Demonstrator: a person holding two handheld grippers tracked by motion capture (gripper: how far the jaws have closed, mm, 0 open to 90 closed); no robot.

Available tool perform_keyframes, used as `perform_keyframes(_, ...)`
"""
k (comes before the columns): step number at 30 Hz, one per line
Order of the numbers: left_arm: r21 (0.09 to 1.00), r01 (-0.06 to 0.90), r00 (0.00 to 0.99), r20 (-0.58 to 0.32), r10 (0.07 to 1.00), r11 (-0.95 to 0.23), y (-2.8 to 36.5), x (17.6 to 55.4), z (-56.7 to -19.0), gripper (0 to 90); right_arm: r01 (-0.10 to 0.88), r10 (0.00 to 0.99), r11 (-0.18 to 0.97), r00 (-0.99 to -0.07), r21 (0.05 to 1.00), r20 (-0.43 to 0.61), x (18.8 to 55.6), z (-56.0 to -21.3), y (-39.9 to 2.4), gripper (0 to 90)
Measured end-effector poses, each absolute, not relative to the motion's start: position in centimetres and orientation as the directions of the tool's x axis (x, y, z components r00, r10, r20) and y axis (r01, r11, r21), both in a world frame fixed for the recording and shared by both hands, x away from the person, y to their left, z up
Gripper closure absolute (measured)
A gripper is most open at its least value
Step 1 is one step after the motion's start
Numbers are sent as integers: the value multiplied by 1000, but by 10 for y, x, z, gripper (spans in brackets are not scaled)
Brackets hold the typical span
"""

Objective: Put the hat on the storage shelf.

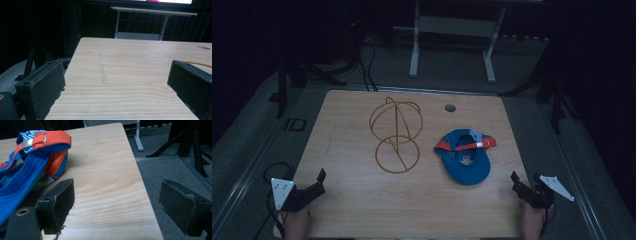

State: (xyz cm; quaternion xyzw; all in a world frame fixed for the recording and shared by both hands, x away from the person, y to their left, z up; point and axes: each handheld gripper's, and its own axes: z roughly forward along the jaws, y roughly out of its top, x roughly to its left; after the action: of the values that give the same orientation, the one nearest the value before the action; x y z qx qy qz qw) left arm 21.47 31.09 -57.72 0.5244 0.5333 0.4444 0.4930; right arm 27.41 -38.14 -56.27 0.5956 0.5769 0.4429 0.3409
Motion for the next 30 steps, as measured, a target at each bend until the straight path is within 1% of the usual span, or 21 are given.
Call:
perform_keyframes(3, 991, 121, 34, -57, 998, 52, 310, 213, -577, 18, 396, 985, -109, -78, 912, 152, 276, -564, -383, 133)
perform_keyframes(7, 991, 129, 26, -51, 998, 48, 308, 213, -576, 18, 387, 980, -115, -106, 915, 168, 276, -562, -385, 133)
perform_keyframes(8, 988, 154, -5, -24, 1000, 24, 307, 214, -575, 18, 398, 978, -107, -122, 911, 169, 277, -560, -385, 130)
perform_keyframes(11, 984, 173, -29, -34, 999, 38, 306, 215, -575, 18, 408, 977, -89, -141, 909, 159, 282, -556, -383, 124)
perform_keyframes(14, 983, 178, -26, -38, 999, 42, 305, 215, -574, 18, 424, 971, -78, -174, 902, 166, 288, -547, -380, 122)
perform_keyframes(15, 983, 180, -18, -45, 999, 48, 305, 216, -573, 18, 423, 971, -65, -181, 904, 154, 290, -543, -378, 122)
perform_keyframes(18, 983, 172, -2, -60, 998, 59, 304, 216, -573, 18, 409, 971, -35, -202, 912, 128, 294, -533, -372, 121)
perform_keyframes(20, 986, 153, 28, -71, 997, 66, 303, 217, -573, 18, 398, 965, -43, -220, 916, 141, 297, -529, -370, 121)
perform_keyframes(22, 987, 151, 32, -68, 997, 62, 303, 217, -573, 18, 387, 966, -53, -213, 920, 145, 298, -531, -368, 122)
perform_keyframes(25, 989, 144, 22, -44, 999, 40, 303, 217, -572, 18, 408, 961, -68, -220, 911, 170, 300, -538, -367, 124)
perform_keyframes(30, 988, 152, 32, -23, 999, 18, 301, 217, -572, 18, 415, 958, -34, -244, 909, 148, 308, -535, -363, 125)
